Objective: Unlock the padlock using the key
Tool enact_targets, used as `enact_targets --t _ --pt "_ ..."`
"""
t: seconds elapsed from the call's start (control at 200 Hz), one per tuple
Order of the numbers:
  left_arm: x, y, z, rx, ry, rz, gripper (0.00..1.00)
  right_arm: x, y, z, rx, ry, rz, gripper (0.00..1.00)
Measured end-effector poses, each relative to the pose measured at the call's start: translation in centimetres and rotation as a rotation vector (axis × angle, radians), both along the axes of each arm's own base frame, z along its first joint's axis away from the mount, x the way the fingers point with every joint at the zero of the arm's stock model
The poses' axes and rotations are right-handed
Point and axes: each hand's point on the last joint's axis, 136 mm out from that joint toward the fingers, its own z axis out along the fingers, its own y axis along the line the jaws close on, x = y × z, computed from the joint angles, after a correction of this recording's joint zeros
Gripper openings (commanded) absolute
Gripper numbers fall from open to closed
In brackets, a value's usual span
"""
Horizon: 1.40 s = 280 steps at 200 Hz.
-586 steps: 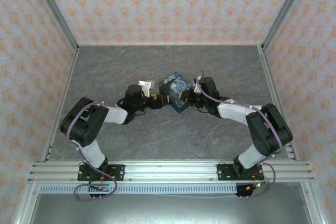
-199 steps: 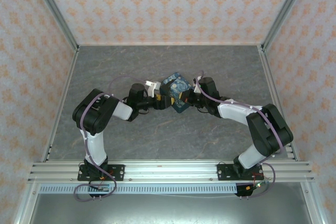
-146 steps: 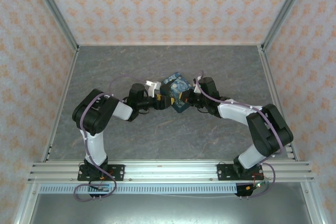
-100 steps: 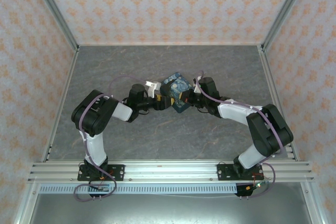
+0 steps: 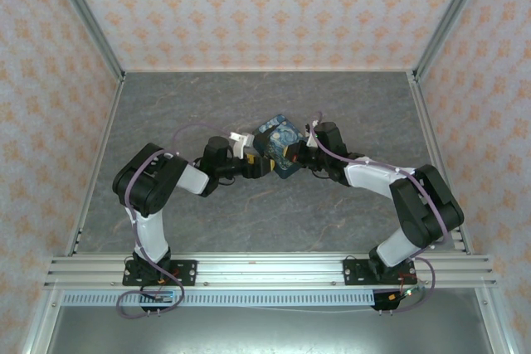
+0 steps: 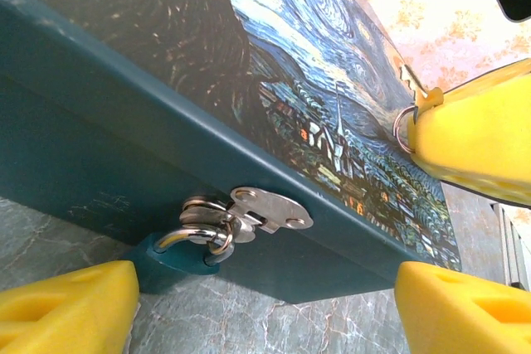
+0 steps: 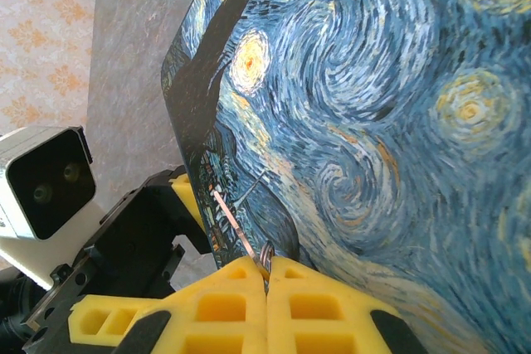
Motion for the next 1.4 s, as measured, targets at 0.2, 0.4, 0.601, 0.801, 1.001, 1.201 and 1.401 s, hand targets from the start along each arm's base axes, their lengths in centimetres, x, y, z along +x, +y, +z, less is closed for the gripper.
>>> enact_targets --t 0.2,0.4,0.601,0.801,1.001,1.201,1.401 --pt "0.7 1.0 0.3 0.003 -0.01 0.036 0.89 0.0 0.0 0.0 -0.001 -0.001 0.001 0.0" --pt "1.6 2.9 3.0 0.019 -0.053 0.117 0.97 0.0 0.0 0.0 -0.001 -0.001 0.001 0.0" --pt "3.4 4.9 4.3 0.069 -0.071 0.215 1.0 0.0 0.0 0.0 -0.002 -0.001 0.001 0.0" --pt "6.0 5.7 4.8 0.121 -0.061 0.295 1.0 0.0 0.0 0.0 -0.003 0.001 0.002 0.0" --pt "8.8 5.4 4.4 0.155 -0.034 0.325 1.0 0.0 0.0 0.0 -0.008 0.001 0.005 0.0" --pt "8.9 5.7 1.5 0.225 0.04 0.328 0.94 -0.1 0.0 -0.1 -0.011 0.006 0.006 0.0" --pt "8.6 5.8 1.2 0.236 0.043 0.32 0.91 -0.2 -0.1 -0.1 -0.012 0.009 0.007 0.0"
